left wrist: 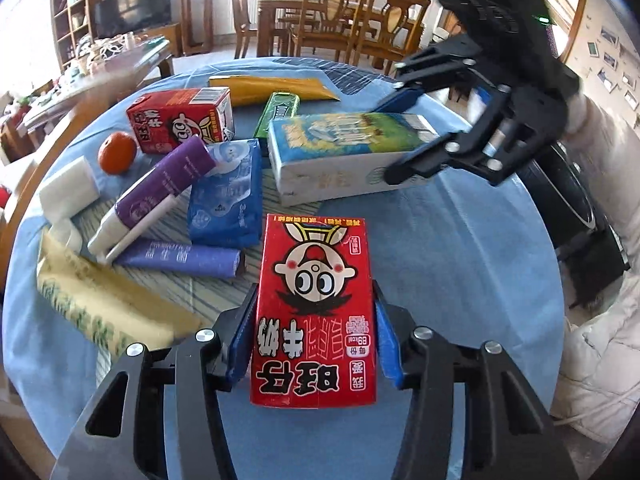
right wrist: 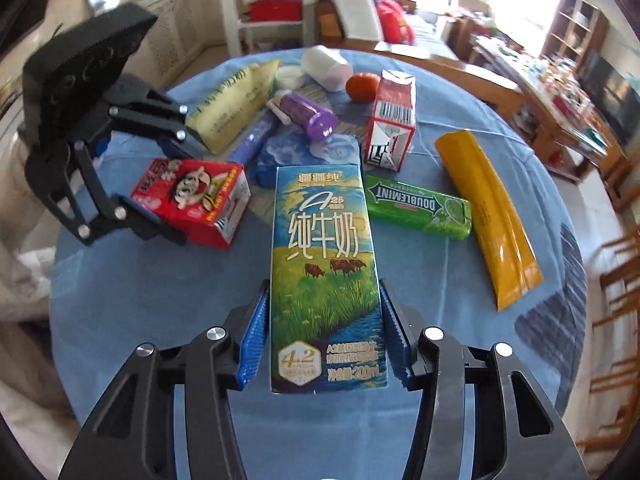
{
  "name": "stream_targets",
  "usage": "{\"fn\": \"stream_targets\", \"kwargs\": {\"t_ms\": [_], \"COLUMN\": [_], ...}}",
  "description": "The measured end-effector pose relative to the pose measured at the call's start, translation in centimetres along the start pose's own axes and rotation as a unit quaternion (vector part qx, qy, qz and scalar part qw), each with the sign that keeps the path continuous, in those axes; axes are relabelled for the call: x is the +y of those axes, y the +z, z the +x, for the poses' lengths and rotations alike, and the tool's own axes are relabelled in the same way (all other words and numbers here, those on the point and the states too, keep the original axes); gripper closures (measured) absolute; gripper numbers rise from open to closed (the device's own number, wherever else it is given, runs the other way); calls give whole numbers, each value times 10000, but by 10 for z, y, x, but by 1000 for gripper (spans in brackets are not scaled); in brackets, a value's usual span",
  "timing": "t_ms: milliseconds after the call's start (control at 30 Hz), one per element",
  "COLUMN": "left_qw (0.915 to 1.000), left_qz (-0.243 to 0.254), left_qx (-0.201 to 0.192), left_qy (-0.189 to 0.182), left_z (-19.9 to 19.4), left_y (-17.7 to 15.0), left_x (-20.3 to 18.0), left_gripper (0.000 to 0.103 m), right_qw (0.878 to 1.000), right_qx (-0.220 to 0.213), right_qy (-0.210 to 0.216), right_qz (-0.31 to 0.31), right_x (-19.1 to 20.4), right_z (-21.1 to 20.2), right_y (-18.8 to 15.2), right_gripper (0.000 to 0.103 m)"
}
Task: Collect trash
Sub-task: 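Carry both cartons over the black bin and open both tools to drop them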
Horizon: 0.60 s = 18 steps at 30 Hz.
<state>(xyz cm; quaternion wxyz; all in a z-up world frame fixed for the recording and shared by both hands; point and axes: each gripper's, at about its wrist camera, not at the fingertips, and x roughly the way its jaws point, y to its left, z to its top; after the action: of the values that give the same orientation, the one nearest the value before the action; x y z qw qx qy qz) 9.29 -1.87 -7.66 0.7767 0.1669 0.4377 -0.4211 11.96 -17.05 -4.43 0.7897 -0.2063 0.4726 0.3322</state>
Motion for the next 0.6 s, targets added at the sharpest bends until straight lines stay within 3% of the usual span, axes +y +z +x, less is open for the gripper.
{"fn": "stream_targets", "kwargs": {"t_ms": [200,500,600], "left_qw": [9980,9896,9866], "left_qz": [-229,-454,-484], "left_qx": [-584,-1359,-1539], "left_qy": [-9,-137,-245], "left_z": [-29,-56,-57], "left_y": [-8,-7,-3], "left_x": [-15,-59,-77], "left_gripper": [52,52,52], "right_qw": [9902,9427,9253], "right_qx": [-637,-1991,-2310], "right_qy": [122,193,-18], "right_qz": [1238,2669,3008], "right_x": [12,36,44], "right_z": [-44,-114,-127], "right_y": [-21,-89,-118], "right_gripper": [53,52,52]}}
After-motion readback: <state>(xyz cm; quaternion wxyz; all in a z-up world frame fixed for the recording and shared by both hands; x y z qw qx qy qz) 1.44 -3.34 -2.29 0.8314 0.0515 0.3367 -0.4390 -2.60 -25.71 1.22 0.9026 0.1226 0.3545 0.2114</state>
